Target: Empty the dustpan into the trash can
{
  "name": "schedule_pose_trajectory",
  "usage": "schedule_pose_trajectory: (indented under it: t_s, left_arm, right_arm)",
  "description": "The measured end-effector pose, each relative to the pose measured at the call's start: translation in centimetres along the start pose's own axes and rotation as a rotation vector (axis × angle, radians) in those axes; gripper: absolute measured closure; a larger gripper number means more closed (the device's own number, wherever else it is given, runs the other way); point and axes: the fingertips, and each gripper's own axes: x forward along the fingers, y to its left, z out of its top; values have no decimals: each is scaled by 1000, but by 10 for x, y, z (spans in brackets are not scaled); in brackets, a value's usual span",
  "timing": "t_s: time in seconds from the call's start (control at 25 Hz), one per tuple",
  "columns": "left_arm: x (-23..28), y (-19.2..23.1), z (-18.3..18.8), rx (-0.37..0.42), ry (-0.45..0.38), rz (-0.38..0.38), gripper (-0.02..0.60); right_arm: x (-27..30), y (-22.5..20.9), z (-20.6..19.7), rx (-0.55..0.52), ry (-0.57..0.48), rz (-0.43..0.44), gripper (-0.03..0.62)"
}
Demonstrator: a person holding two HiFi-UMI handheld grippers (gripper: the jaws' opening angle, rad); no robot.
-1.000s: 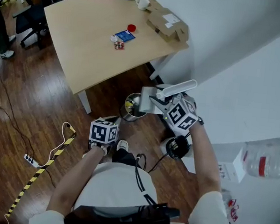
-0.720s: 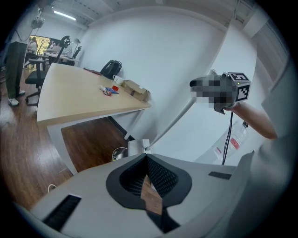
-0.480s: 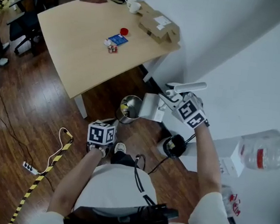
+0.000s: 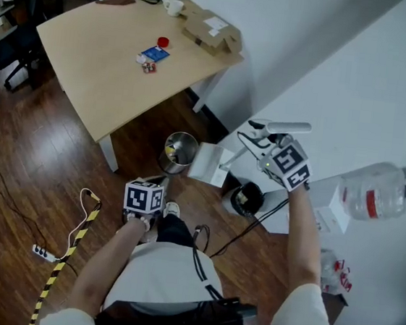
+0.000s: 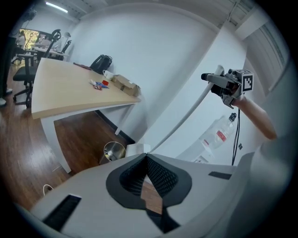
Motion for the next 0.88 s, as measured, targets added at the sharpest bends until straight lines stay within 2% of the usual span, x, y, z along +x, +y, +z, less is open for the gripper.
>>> schedule_pose_trajectory:
  t_s: [0.2, 0.36, 0.6, 0.88]
  left_arm:
    - [-11, 2, -34, -27, 47, -19, 591]
    - [-21, 10, -48, -35, 57, -4, 592]
    - [-49, 50, -50, -93, -2, 109, 592]
    - [-87, 85, -55, -137, -54, 225, 592]
  right_arm:
    - [-18, 35, -6, 80, 17, 2, 413]
    - [-24, 67, -21, 138, 14, 4, 413]
    - [-9, 123, -68, 257, 16, 44, 414]
    - [46, 177, -106, 411, -6, -16, 418]
